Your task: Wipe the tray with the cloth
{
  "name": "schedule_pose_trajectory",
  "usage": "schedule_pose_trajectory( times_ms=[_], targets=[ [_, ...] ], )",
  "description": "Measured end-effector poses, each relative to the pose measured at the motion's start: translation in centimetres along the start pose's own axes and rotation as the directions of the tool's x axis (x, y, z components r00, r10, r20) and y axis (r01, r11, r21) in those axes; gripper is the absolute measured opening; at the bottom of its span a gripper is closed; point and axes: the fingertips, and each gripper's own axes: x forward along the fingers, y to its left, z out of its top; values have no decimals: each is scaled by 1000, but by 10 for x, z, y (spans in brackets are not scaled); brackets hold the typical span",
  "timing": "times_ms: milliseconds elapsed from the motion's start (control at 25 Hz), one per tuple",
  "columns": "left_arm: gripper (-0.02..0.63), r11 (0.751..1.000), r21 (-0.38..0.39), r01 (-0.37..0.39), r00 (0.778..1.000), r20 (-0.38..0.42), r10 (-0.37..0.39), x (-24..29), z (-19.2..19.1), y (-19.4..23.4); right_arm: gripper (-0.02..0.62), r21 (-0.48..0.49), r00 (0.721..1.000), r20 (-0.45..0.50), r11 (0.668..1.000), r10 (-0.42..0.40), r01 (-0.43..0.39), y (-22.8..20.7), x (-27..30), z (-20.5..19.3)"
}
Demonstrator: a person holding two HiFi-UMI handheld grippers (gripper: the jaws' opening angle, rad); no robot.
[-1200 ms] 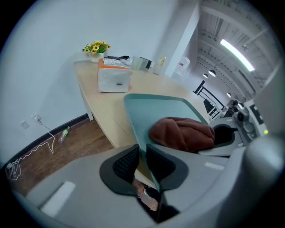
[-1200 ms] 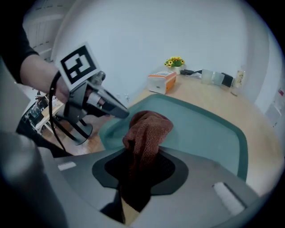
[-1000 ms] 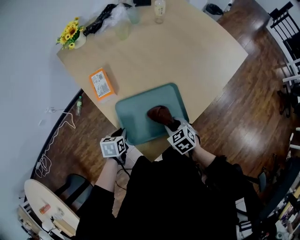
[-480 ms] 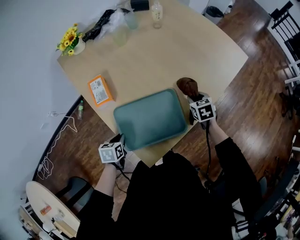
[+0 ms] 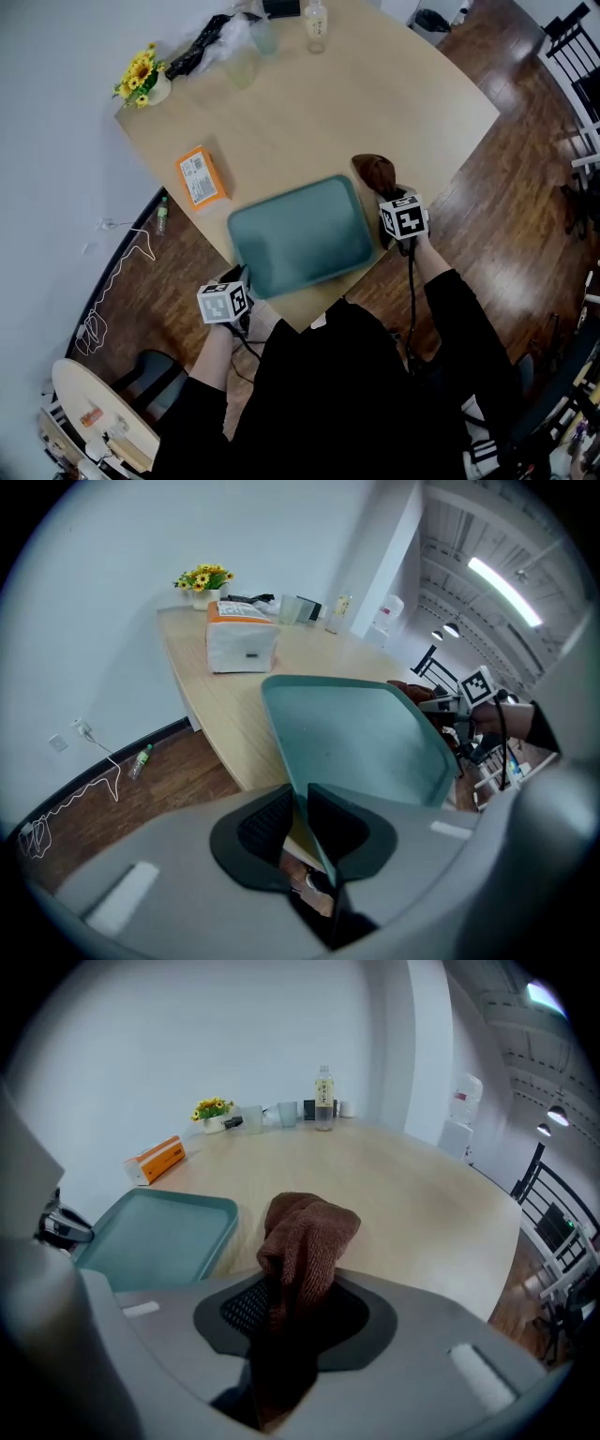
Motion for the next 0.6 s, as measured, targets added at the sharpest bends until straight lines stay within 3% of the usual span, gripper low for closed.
schedule_pose_trajectory(
  times_ms=[120, 240, 320, 400, 480, 520, 600],
  targets=[
    [34, 1000, -4, 9, 1000, -10, -9, -1, -2, -1, 114, -27, 1000, 12, 999, -20, 20, 1, -8, 6],
    [35, 1000, -10, 13, 1000, -13, -14, -1, -1, -3, 114, -55, 986, 165, 998, 2, 7, 23, -54, 45],
    [40, 1000, -10, -8, 1000, 21, 9, -6, 6, -1, 114, -71, 955, 293, 997, 54, -35, 51, -103, 76],
    [65, 999, 4, -54, 990, 134, 53, -31, 29, -3, 114, -92, 906, 408, 993, 108, -77, 80, -156, 102],
    [100, 997, 33, -75, 950, 306, 62, -77, 69, -17, 114, -106, 848, 503, 986, 167, -131, 107, -203, 122],
    [100, 996, 57, -66, 915, 402, 38, -106, 92, -31, 114, -120, 817, 541, 980, 199, -159, 120, -223, 131],
    [100, 989, 147, -35, 810, 583, -58, -170, 136, -68, 114, -164, 758, 598, 965, 261, -203, 146, -258, 144]
  ],
)
